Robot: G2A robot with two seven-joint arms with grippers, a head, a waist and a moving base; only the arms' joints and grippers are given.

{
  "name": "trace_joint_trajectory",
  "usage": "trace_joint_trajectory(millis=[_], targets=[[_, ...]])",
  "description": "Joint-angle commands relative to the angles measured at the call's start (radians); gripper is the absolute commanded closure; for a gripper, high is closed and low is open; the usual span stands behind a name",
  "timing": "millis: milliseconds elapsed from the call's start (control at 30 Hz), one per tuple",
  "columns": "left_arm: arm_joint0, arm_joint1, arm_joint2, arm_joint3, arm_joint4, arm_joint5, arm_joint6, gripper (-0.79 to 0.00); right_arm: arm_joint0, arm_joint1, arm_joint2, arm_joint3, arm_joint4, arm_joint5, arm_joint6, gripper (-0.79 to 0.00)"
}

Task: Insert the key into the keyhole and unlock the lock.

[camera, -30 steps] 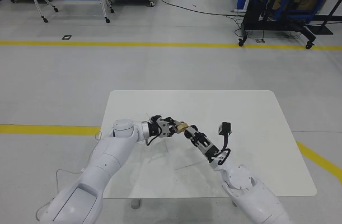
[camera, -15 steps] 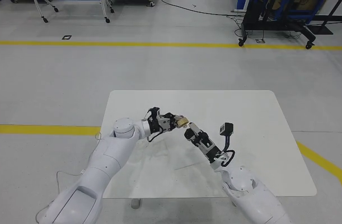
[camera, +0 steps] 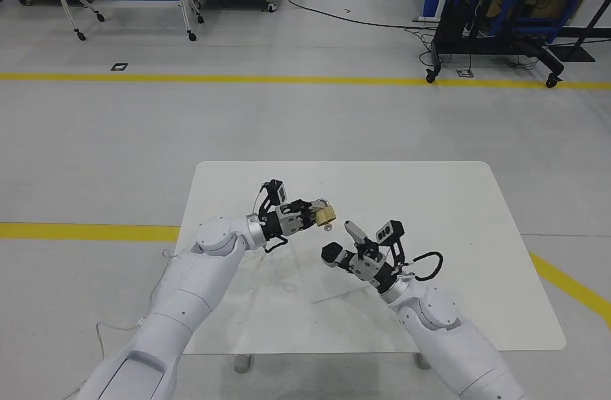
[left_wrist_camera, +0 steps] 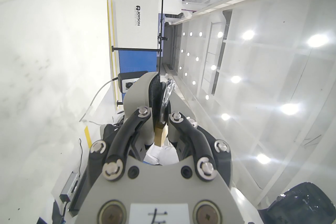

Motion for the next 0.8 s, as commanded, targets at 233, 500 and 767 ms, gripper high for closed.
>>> trace_joint_trajectory(millis=[233,500,767], targets=[[0.019,0.006,-0.007,-0.035,0.020,0.010,0.000,0.000,0.014,-0.004,0.007,0.006,0.017,0.032,0.075,0.000],[0.021,0.009,-0.006,-0.045,0.036,0.018,-0.010,0.000,0.020,-0.010,0.010,0.007,0.017,0.049,0.093,0.000],[0.023,0.010,-0.004,-0.056,0.051,-0.002,0.000,0.000,0.019,-0.017,0.015,0.014,0.068,0.083,0.110,0.000]])
